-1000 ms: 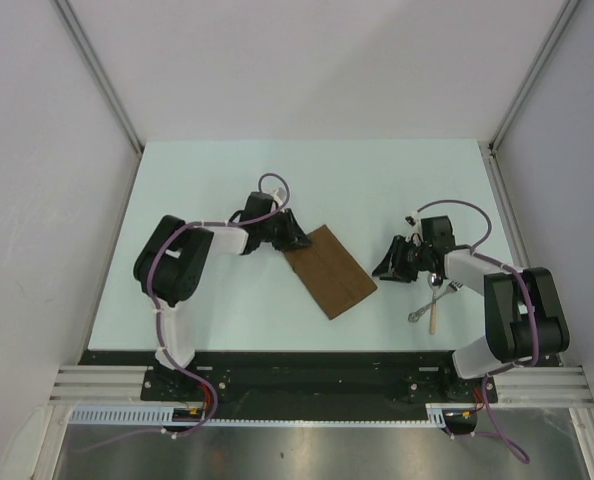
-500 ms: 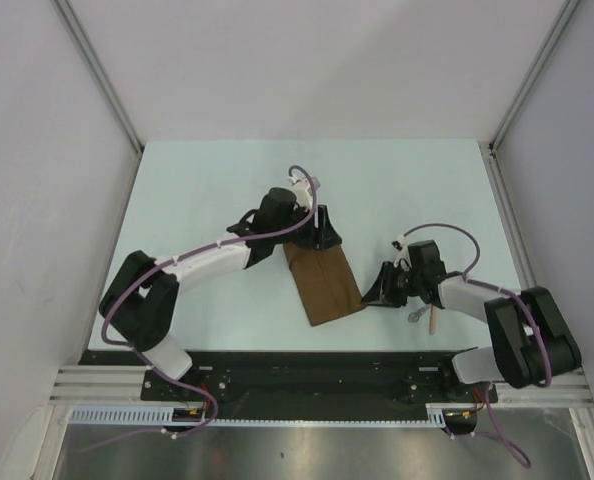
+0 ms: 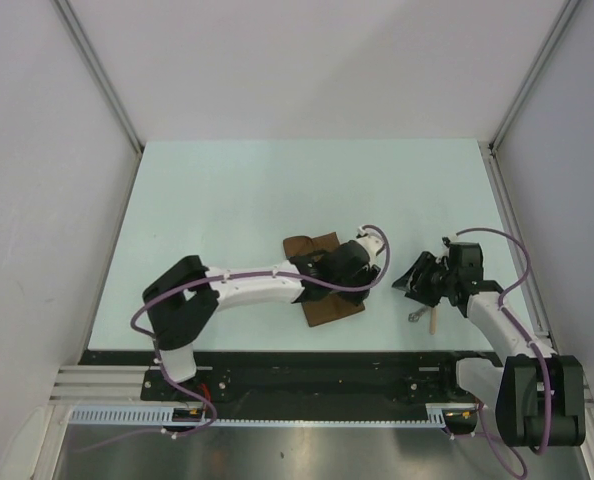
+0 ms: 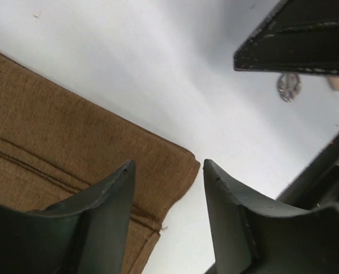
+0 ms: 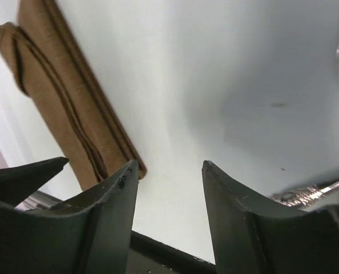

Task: Fold the napkin into a case and place the utensils inside
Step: Pick up the 2/3-rectangle-folded napkin from the center of the board.

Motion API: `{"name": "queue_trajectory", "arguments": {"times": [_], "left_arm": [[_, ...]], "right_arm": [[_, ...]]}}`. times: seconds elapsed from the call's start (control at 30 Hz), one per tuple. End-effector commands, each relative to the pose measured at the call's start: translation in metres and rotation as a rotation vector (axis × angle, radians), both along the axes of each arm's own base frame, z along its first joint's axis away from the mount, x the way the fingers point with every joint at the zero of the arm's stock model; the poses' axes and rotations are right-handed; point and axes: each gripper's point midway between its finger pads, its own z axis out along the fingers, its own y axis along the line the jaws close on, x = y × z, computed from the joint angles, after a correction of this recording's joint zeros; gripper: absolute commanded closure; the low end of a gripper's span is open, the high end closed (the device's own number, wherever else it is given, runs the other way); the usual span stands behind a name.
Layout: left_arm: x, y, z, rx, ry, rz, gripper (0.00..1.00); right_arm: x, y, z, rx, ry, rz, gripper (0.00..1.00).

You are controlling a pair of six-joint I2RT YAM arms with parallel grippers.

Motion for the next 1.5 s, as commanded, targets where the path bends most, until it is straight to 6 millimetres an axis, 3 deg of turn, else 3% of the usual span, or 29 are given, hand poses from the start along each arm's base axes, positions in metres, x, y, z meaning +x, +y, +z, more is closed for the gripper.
{"name": "queue_trajectory", "arguments": {"times": [0.0,0.07,0.1,0.17,0.3,0.5,0.73,0.9,1.1,1.47], "left_arm": [[0.017,-0.002,-0.005,0.126,-0.046,0.108,0.46],[0.017,-0.01,-0.003,0.139,-0.034,0.134,0.5],[0.012,-0.013,-0.013,0.161,-0.021,0.136,0.51],[0.01,-0.018,-0.007,0.177,-0.025,0.166,0.52],[-0.001,-0.019,-0.013,0.23,0.034,0.254,0.43],[-0.012,-0.013,-0.027,0.291,0.097,0.372,0.42],[-0.016,-0.019,-0.014,0.253,0.047,0.449,0.41],[-0.021,-0.021,-0.035,0.27,0.08,0.468,0.42],[-0.014,-0.021,-0.044,0.296,0.052,0.492,0.46],[-0.011,-0.021,-0.069,0.35,0.044,0.493,0.56]], "right_arm": [[0.004,-0.012,0.001,-0.021,0.046,-0.088,0.45],[0.004,-0.015,0.001,-0.034,0.045,-0.096,0.43],[0.006,-0.017,0.004,-0.039,0.03,-0.098,0.43],[0.008,-0.023,0.005,-0.042,0.022,-0.12,0.42],[0.012,-0.023,0.012,-0.047,-0.002,-0.097,0.35],[0.02,-0.02,0.02,-0.038,-0.032,-0.07,0.33],[0.018,-0.019,0.019,-0.038,-0.031,-0.053,0.32],[0.014,-0.019,0.015,-0.039,-0.018,-0.048,0.32],[0.019,-0.017,0.025,-0.017,-0.078,-0.071,0.29],[0.017,-0.014,0.012,-0.01,-0.043,-0.036,0.3]]}}
